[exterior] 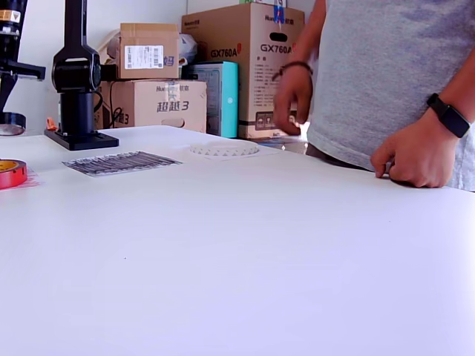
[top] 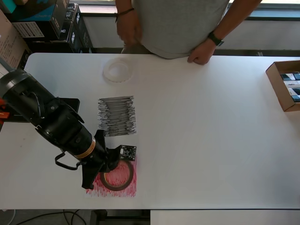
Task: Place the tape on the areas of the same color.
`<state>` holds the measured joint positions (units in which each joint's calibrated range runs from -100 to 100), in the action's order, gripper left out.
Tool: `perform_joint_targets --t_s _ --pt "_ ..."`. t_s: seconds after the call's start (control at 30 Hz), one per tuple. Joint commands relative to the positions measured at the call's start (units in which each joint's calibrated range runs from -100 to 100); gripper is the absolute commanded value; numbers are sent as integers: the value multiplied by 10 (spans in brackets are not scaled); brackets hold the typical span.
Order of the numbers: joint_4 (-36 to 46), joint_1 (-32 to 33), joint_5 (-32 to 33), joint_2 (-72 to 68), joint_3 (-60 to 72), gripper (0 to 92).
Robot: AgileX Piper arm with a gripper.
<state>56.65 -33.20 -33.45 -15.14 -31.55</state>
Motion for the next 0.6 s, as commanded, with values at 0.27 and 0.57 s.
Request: perform_joint_targets --t_s 0.27,0.57 --pt "-1 145 87 78 77 0" --pt "-9 300 158 63 5 0"
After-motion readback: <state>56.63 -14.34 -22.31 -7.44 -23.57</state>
